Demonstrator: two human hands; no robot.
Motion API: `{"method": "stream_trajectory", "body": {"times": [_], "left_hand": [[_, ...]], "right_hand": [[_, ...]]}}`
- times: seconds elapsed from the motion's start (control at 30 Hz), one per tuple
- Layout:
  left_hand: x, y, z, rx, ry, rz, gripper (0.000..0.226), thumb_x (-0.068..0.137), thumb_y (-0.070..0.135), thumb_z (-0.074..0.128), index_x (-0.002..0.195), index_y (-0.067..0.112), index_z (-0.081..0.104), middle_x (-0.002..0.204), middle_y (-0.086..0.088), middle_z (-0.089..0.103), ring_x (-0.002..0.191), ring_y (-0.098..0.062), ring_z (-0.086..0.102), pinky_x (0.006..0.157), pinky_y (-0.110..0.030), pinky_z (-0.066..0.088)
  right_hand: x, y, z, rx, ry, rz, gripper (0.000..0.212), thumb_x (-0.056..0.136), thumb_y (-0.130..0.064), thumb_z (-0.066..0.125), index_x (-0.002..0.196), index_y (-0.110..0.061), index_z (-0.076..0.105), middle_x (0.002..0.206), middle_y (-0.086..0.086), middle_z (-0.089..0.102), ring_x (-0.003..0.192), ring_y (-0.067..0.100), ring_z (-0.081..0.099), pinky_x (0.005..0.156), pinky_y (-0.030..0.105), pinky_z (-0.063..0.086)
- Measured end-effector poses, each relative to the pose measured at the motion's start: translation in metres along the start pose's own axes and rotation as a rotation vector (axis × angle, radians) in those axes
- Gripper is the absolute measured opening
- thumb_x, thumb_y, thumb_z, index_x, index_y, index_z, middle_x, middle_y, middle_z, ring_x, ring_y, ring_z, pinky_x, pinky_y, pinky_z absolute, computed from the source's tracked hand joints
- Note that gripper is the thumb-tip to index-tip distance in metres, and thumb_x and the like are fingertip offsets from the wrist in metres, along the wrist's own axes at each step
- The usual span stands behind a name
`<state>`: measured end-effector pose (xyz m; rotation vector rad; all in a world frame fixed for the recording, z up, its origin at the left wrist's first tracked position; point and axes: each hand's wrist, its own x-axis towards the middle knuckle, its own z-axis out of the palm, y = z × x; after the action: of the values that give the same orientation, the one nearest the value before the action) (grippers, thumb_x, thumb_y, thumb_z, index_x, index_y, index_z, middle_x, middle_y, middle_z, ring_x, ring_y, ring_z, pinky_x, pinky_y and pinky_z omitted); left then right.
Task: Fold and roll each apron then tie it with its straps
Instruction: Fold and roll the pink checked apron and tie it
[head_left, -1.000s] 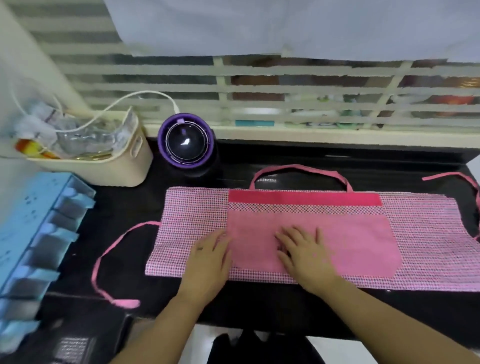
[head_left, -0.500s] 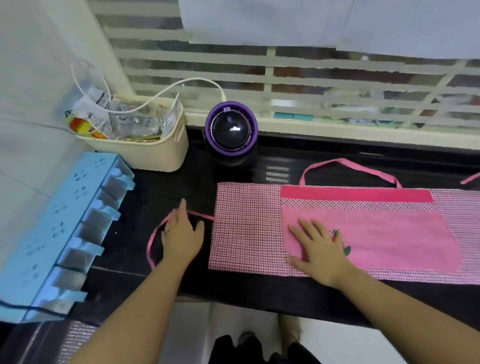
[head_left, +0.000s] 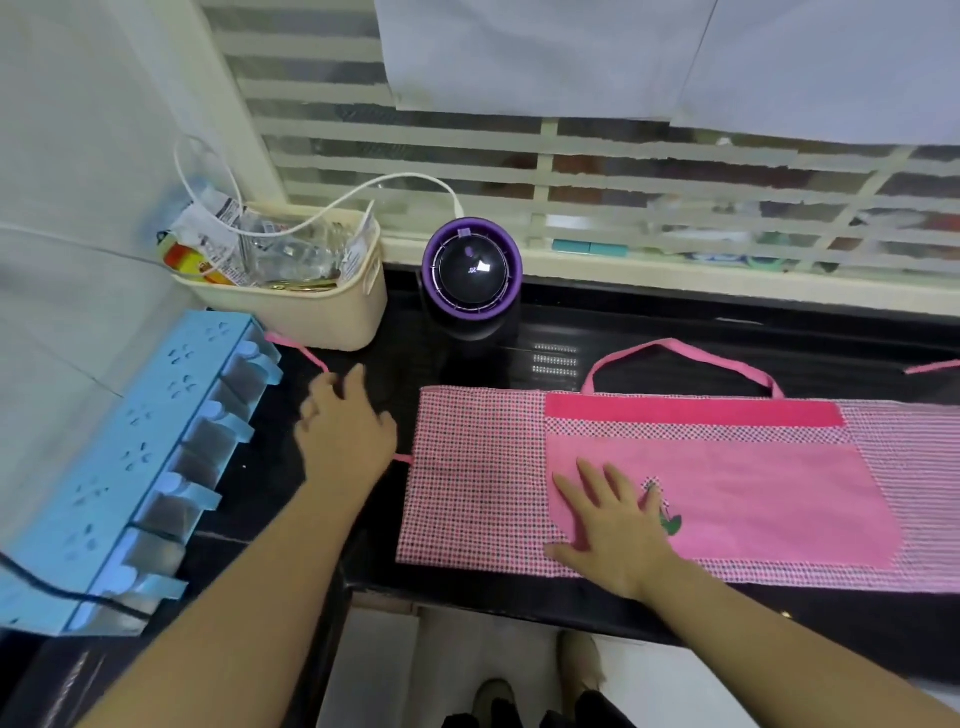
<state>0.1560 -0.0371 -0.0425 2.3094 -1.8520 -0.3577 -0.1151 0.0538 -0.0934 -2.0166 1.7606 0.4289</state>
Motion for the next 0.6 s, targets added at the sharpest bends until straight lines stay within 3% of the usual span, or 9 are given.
{"method": "stream_trajectory", "body": {"times": [0.07, 0.17, 0.23, 0.3, 0.4, 0.47, 0.53, 0.6], "left_hand": [[-0.031, 0.018, 0.02, -0.043, 0.056, 0.362, 0.055, 0.086, 0.022, 0.06, 0.138, 0.014, 0.043, 0.138, -0.016, 0.04, 0.122, -0.036, 0.044, 0.104, -0.046, 0.034], [-0.067, 0.043, 0.048, -0.021, -0.32, 0.686, 0.058, 0.097, 0.039, 0.045, 0.15, 0.024, 0.025, 0.157, -0.003, 0.018, 0.145, -0.021, 0.015, 0.118, -0.033, 0.006], [-0.08, 0.045, 0.067, 0.121, -0.491, 0.714, 0.072, 0.093, 0.06, 0.037, 0.152, 0.032, 0.007, 0.161, 0.002, -0.006, 0.147, -0.018, -0.007, 0.119, -0.04, -0.006], [-0.087, 0.039, 0.081, 0.274, -0.605, 0.709, 0.092, 0.08, 0.078, 0.033, 0.15, 0.037, -0.009, 0.155, 0.0, -0.029, 0.143, -0.022, -0.025, 0.114, -0.054, -0.015], [-0.083, 0.027, 0.086, 0.398, -0.62, 0.708, 0.114, 0.053, 0.094, 0.017, 0.142, 0.039, -0.027, 0.147, -0.002, -0.043, 0.136, -0.029, -0.036, 0.106, -0.058, -0.022], [-0.081, 0.027, 0.085, 0.423, -0.619, 0.691, 0.111, 0.047, 0.095, 0.006, 0.136, 0.041, -0.033, 0.142, -0.003, -0.047, 0.133, -0.029, -0.039, 0.105, -0.057, -0.021], [-0.081, 0.03, 0.087, 0.44, -0.598, 0.674, 0.104, 0.056, 0.094, 0.004, 0.133, 0.037, -0.036, 0.139, -0.004, -0.049, 0.132, -0.027, -0.038, 0.106, -0.057, -0.019], [-0.088, 0.037, 0.089, 0.437, -0.562, 0.681, 0.094, 0.068, 0.078, 0.004, 0.138, 0.027, -0.033, 0.142, -0.006, -0.047, 0.137, -0.026, -0.034, 0.111, -0.055, -0.014]], "right_hand": [[0.001, -0.01, 0.001, 0.063, 0.028, -0.056, 0.105, 0.059, -0.085, 0.009, 0.152, -0.036, 0.001, 0.16, -0.002, -0.012, 0.147, 0.025, -0.008, 0.112, 0.062, 0.004], [-0.002, -0.001, -0.001, 0.267, 0.184, -0.11, 0.106, 0.063, -0.091, 0.015, 0.152, -0.033, 0.016, 0.161, -0.001, 0.002, 0.147, 0.022, 0.005, 0.118, 0.048, 0.012], [-0.01, 0.022, 0.0, 0.318, 0.249, -0.1, 0.097, 0.069, -0.086, 0.027, 0.151, -0.034, 0.021, 0.16, -0.004, 0.008, 0.145, 0.017, 0.008, 0.118, 0.044, 0.014], [-0.025, 0.055, 0.005, 0.227, 0.193, -0.08, 0.098, 0.068, -0.086, 0.033, 0.151, -0.039, 0.012, 0.16, -0.009, 0.0, 0.146, 0.016, 0.001, 0.118, 0.05, 0.007], [-0.051, 0.095, 0.016, -0.005, 0.036, -0.041, 0.099, 0.065, -0.082, 0.023, 0.15, -0.04, -0.004, 0.153, -0.012, -0.022, 0.146, 0.016, -0.014, 0.115, 0.055, -0.006], [-0.064, 0.112, 0.019, -0.07, 0.015, -0.014, 0.092, 0.068, -0.071, 0.013, 0.15, -0.037, -0.007, 0.149, -0.01, -0.027, 0.146, 0.017, -0.015, 0.116, 0.05, -0.007], [-0.069, 0.117, 0.018, -0.062, 0.018, 0.0, 0.084, 0.073, -0.059, 0.015, 0.152, -0.033, 0.0, 0.153, -0.007, -0.019, 0.148, 0.019, -0.008, 0.117, 0.048, -0.001], [-0.066, 0.113, 0.014, -0.102, 0.062, -0.009, 0.075, 0.081, -0.04, 0.051, 0.15, -0.026, 0.025, 0.157, 0.002, 0.011, 0.145, 0.028, 0.022, 0.112, 0.052, 0.023]]}}
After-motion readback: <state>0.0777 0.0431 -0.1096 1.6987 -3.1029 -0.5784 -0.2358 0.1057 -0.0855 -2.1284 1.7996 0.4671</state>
